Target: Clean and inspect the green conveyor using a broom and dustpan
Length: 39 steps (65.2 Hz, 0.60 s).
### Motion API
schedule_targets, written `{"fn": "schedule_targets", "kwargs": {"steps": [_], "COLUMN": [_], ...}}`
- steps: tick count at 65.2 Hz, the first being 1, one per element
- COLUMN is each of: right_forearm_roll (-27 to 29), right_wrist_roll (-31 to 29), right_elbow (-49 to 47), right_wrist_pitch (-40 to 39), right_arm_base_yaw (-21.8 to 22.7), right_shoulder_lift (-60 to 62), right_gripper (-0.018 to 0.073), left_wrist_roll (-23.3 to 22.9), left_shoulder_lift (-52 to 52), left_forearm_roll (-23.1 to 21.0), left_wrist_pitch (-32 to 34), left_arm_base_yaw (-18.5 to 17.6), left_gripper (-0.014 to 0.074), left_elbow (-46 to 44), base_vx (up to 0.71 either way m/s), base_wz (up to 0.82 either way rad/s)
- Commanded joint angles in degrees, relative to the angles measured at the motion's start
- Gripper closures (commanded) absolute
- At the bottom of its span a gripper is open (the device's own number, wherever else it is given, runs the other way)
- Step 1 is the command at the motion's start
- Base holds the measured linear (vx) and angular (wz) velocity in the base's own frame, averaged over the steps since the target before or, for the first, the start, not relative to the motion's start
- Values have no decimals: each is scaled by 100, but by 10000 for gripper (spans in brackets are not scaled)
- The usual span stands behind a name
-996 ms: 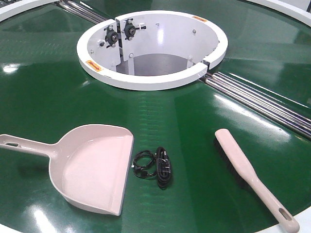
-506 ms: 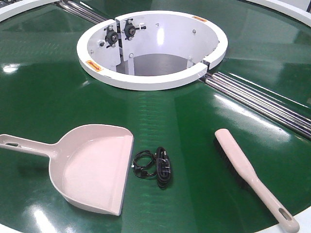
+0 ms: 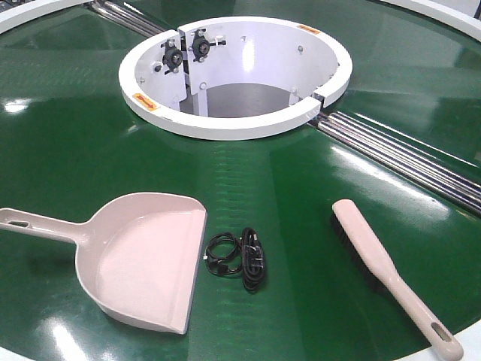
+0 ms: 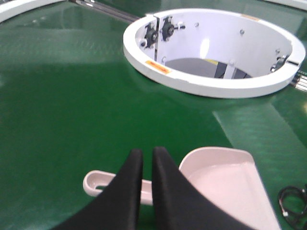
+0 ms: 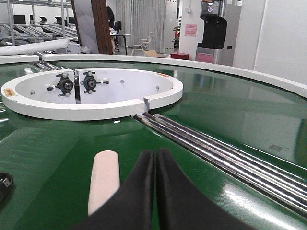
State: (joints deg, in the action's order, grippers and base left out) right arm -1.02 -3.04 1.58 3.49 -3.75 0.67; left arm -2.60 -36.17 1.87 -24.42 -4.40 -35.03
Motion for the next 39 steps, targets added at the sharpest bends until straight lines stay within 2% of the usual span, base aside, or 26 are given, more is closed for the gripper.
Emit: {"fn": "schedule_targets", "kwargs": {"steps": [1,15,21,26,32,39], "right_forearm_roll": [-51,-51,-51,-51,-51,-51], "right_wrist_roll": [-17,-17,-17,-17,-17,-17], "right_elbow": [20,20,20,20,20,20], "right_wrist_pitch": [-406,-406,-406,-406,-406,-406], "right_arm_base_yaw": [19,19,19,19,19,19], "right_shoulder_lift": [61,61,61,61,61,61], "right_gripper": [568,568,568,568,568,568], "left_wrist_roll": [-57,-57,-57,-57,-78,-39], "left_shoulder_lift": [-175,-526,-591,-591,-591,-591], "left_forearm_roll": [-5,-4,-17,-17,-57,-363], "left_wrist_pitch": [240,66,104,177,257,320], "left_arm_base_yaw": [5,5,5,5,5,5], "left_gripper": [469,139,43,5,4,4], "left_elbow": [-210,-210,-210,-210,-210,-210], "base_vx": [0,0,0,0,0,0], "base_wz": [0,0,0,0,0,0]}}
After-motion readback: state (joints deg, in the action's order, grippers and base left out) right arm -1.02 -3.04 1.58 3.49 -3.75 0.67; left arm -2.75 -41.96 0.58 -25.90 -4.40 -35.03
